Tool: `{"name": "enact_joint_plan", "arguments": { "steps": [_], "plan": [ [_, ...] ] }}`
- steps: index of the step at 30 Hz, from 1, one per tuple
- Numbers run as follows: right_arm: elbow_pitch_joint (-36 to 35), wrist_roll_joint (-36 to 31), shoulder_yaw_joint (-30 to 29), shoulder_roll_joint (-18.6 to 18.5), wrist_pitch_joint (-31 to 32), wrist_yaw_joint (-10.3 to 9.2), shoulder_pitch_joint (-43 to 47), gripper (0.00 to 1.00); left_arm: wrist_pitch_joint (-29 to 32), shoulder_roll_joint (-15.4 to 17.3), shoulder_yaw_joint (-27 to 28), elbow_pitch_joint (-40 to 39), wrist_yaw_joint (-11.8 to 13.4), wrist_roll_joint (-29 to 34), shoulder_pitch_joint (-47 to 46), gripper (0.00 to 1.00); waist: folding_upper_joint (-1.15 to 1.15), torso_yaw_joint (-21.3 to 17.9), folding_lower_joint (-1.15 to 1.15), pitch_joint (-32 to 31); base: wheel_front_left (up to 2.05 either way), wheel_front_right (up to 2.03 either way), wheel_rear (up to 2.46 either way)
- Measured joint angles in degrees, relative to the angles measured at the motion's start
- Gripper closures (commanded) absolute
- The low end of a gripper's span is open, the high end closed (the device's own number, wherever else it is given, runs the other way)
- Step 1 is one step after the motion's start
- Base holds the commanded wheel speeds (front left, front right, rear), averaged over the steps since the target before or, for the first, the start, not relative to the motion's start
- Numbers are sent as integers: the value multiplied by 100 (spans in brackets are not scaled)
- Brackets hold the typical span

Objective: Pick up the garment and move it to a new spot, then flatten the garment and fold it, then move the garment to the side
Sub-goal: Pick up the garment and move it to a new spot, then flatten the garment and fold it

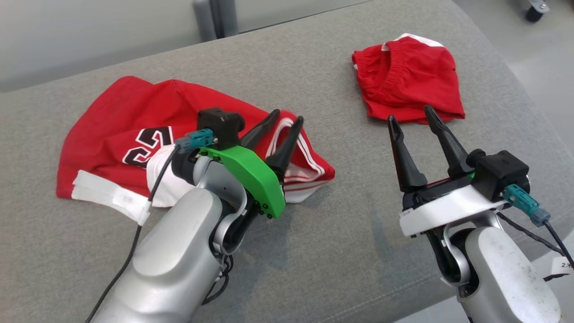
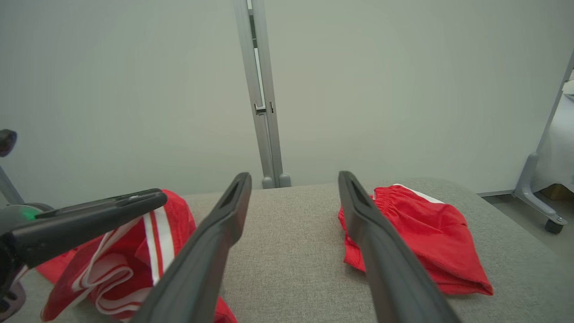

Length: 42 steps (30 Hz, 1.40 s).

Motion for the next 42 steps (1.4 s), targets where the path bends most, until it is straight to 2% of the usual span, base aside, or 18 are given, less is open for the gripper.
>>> {"name": "enact_joint_plan", "arguments": {
  "steps": [7,14,22,28,32,34,42],
  "plan": [
    [122,3,-369,-127,-111,-54,0,0,-196,21,-621,-285,-79,-308,-7,0,0,-320,0,206,0,0,0],
    [218,-11,-286,-265,-149,7,-1,0,-521,40,-700,-292,-29,-133,-18,0,0,-114,0,223,0,0,0],
    [431,-256,268,-448,-114,433,-56,0,-1065,53,-413,-107,323,209,243,0,0,402,0,93,0,0,0],
    [743,-313,738,-449,70,782,-174,0,-1365,269,-258,47,539,356,763,0,0,828,0,-64,0,0,0],
    [988,-425,1105,-442,216,1031,-271,0,-1421,390,-91,91,591,391,1164,0,0,1124,0,-179,0,0,0],
    [1112,-537,1298,-441,303,1109,-314,0,-1423,387,21,91,597,361,1376,0,0,1274,0,-231,0,0,0],
    [1801,-893,1890,-511,706,1216,-654,0,-1489,256,392,-29,691,80,1886,0,0,1902,0,-381,0,0,0]
  ]
}}
